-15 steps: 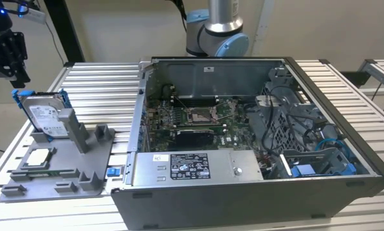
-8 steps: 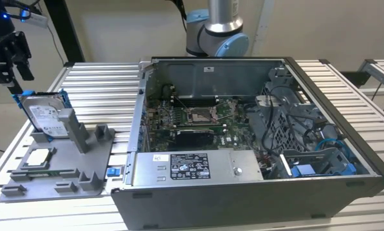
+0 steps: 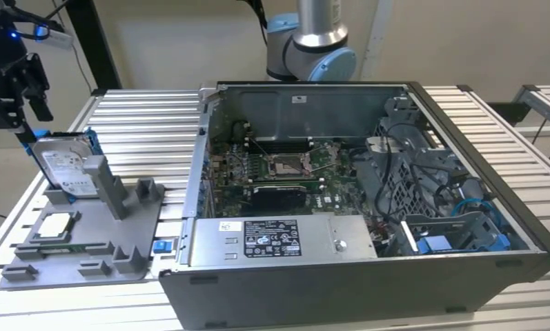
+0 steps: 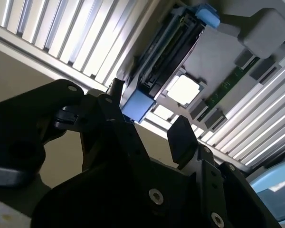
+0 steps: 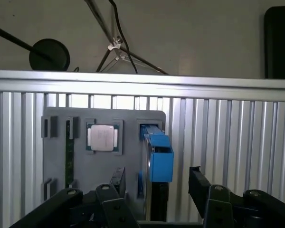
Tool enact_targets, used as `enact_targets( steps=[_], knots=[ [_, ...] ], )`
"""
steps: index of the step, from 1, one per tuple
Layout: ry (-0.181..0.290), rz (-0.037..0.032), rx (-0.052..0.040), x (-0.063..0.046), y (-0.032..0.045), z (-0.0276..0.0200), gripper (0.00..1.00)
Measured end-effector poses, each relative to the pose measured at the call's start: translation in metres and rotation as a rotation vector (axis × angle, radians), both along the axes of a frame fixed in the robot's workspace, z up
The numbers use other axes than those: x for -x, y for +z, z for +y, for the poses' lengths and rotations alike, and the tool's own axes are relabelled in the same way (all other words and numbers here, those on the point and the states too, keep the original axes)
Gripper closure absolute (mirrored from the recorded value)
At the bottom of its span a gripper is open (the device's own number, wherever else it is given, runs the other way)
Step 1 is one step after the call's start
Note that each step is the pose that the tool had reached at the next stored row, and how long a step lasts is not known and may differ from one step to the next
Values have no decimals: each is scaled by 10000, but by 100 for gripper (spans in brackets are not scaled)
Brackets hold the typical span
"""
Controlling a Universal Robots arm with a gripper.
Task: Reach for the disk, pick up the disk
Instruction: 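Pick up the disk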
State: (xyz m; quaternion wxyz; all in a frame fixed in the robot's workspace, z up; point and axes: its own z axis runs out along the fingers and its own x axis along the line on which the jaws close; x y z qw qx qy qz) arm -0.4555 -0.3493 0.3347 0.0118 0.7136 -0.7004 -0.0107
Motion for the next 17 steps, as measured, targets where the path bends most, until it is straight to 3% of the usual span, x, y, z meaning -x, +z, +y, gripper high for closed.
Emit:
enact_targets(
  steps=[17],
  knots=[
    [4, 0, 0, 1, -309, 20, 0]
  ],
)
